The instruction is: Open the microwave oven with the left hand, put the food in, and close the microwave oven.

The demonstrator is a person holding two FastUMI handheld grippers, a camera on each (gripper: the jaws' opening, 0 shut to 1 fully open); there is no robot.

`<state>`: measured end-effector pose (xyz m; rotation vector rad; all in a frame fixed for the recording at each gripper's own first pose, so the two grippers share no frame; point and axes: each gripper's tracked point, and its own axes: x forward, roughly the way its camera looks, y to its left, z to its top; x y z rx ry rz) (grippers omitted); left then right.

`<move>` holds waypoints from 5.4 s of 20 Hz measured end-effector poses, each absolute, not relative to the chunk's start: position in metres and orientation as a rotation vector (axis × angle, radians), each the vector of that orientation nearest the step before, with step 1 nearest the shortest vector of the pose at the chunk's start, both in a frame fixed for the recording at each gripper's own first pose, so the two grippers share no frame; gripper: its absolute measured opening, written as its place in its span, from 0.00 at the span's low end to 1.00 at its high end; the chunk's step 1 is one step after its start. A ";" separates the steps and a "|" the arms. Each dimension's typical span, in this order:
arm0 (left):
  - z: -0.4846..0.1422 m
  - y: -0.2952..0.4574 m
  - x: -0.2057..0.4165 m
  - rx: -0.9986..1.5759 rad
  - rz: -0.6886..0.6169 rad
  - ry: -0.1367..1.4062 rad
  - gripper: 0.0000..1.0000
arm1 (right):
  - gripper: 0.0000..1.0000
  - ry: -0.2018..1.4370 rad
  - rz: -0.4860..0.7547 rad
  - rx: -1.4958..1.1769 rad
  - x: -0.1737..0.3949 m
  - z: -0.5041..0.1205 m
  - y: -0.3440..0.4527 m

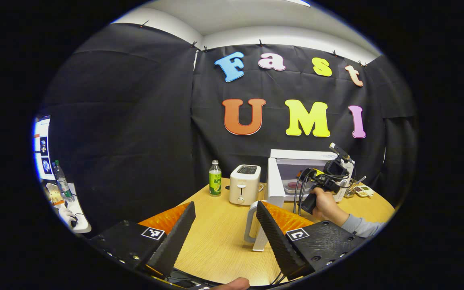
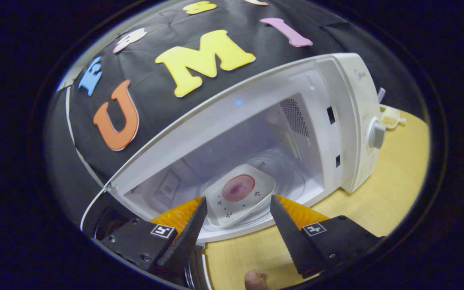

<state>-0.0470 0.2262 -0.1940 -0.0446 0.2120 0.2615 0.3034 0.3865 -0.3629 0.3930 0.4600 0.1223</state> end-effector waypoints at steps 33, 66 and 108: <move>-0.228 0.234 -0.012 0.029 0.160 0.172 0.00 | 1.00 -0.172 0.120 -0.069 -0.041 -0.070 0.101; -0.286 0.020 0.080 -0.103 -0.370 0.188 0.00 | 1.00 -0.137 0.116 0.020 -0.119 -0.060 0.044; -0.328 -0.124 0.295 -0.048 -0.233 0.289 0.00 | 1.00 -0.045 0.068 0.156 -0.073 -0.121 -0.047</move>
